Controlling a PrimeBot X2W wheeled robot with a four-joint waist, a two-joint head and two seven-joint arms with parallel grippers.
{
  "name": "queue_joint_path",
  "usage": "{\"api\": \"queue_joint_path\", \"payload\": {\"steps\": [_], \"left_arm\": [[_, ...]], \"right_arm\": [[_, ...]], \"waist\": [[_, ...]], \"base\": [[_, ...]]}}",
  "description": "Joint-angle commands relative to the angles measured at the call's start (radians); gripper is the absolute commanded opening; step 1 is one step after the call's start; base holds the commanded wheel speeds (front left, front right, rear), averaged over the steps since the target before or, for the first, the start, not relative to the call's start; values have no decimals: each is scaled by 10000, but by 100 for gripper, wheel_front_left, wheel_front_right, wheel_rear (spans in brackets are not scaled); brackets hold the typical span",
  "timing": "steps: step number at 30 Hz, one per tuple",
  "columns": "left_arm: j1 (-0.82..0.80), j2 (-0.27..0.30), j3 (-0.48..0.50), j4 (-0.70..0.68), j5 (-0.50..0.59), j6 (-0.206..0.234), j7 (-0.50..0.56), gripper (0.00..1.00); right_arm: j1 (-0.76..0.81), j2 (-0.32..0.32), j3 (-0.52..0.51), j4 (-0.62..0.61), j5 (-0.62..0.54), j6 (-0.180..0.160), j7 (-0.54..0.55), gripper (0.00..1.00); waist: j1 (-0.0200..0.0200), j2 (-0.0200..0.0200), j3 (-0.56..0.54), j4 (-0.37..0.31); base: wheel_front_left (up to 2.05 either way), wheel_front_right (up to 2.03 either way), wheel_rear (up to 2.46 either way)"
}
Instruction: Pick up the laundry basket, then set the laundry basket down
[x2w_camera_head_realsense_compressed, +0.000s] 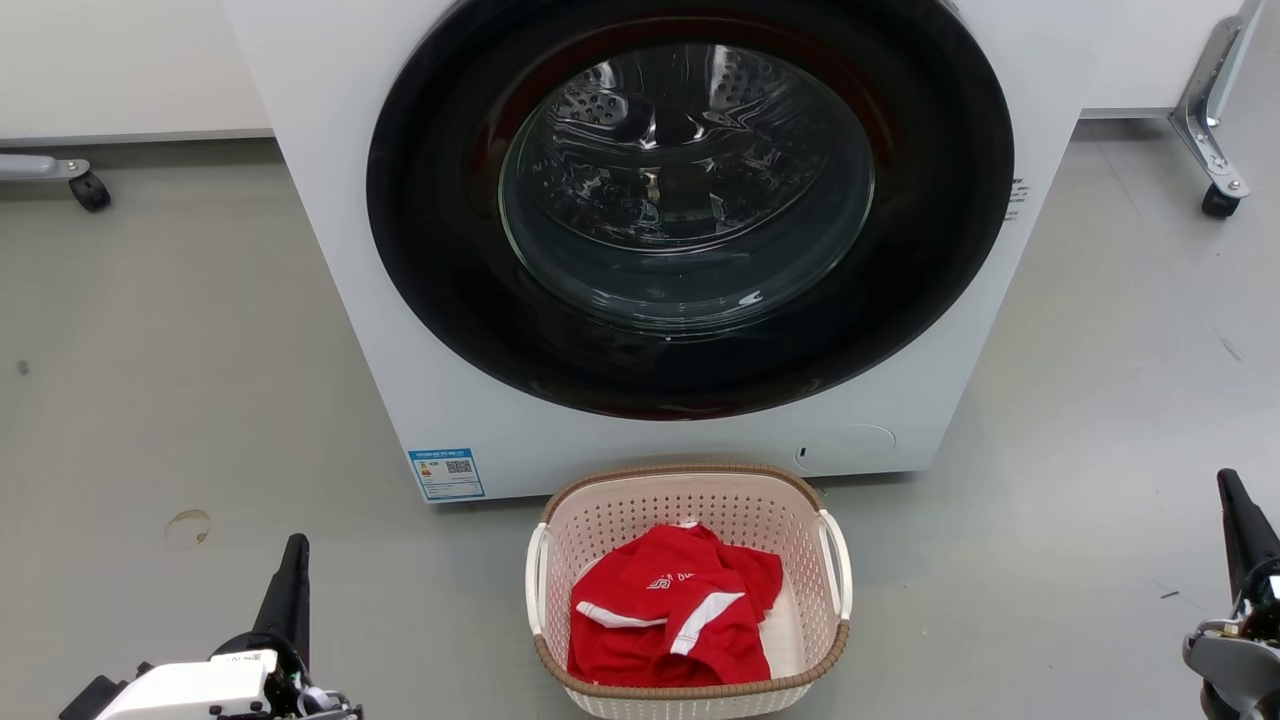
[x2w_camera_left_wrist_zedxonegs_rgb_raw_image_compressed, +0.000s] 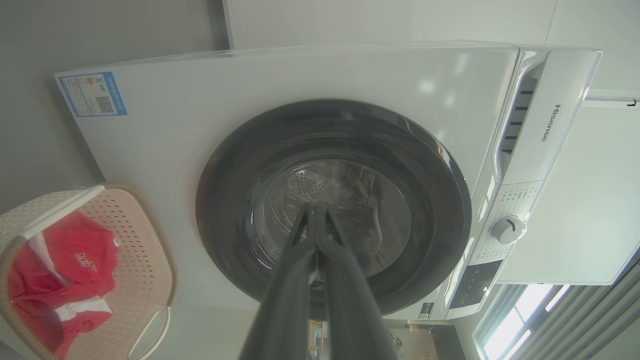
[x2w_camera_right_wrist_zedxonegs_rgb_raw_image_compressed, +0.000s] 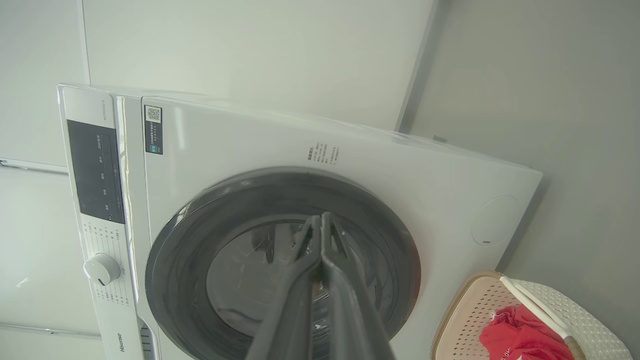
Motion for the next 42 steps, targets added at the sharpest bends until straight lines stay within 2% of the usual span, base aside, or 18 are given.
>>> {"api": "queue_joint_path", "payload": {"steps": [1, 42], "left_arm": [[-550, 123, 338, -218, 97, -106, 84, 0], [-565, -12, 527, -206, 256, -106, 236, 0]], "right_arm": [[-483, -269, 164, -298, 58, 48, 79, 0], [-483, -269, 165, -298, 59, 48, 78, 0]], "waist": [[0, -1, 0, 0], [0, -1, 0, 0]], "base": [[0, 0, 0], [0, 0, 0]]}}
